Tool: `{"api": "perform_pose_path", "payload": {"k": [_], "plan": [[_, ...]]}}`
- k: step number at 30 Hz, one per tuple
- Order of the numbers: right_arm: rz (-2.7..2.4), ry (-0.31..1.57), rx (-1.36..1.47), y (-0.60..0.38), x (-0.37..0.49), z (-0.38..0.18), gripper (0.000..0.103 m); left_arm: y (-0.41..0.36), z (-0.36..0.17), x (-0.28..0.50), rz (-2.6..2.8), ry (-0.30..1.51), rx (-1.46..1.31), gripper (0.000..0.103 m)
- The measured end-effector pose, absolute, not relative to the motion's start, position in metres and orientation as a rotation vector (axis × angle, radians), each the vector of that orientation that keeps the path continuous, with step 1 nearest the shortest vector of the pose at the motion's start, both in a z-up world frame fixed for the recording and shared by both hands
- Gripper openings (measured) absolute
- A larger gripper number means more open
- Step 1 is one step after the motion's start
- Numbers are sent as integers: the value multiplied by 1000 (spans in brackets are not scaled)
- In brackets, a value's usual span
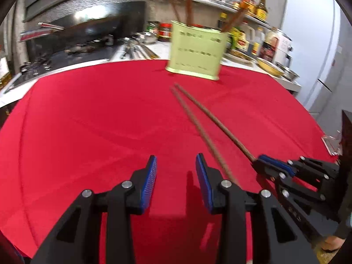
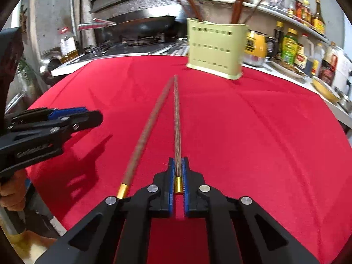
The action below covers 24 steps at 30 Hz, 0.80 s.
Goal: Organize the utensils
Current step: 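Lower both open tools onto the last two chopsticks on the cloth, then close the right tool on one chopstick while the left tool grasps the other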
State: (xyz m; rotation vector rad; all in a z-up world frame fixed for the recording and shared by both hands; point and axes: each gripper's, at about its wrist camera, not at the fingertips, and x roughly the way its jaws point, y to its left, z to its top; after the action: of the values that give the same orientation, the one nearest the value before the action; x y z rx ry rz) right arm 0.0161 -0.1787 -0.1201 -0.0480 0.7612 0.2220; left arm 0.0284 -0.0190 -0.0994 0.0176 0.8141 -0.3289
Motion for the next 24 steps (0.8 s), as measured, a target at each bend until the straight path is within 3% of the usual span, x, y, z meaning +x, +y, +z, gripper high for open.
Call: {"api": "perform_pose_path", "payload": {"k": [2, 12, 14, 15, 24], "plan": [[193, 762, -27, -191, 15, -121, 7, -30, -101, 26, -382, 835, 19, 32], [151, 750, 8, -215, 6, -124, 7, -79, -117, 24, -429, 922, 112, 31], [151, 747, 7, -216, 5, -124, 7, -82, -117, 23, -395, 922, 171, 13], [154, 746, 7, -217, 5, -124, 7, -80, -117, 24, -377, 924, 193, 11], [229, 727, 11, -222, -6, -125, 17, -47, -113, 18, -338, 956, 250, 10]]}}
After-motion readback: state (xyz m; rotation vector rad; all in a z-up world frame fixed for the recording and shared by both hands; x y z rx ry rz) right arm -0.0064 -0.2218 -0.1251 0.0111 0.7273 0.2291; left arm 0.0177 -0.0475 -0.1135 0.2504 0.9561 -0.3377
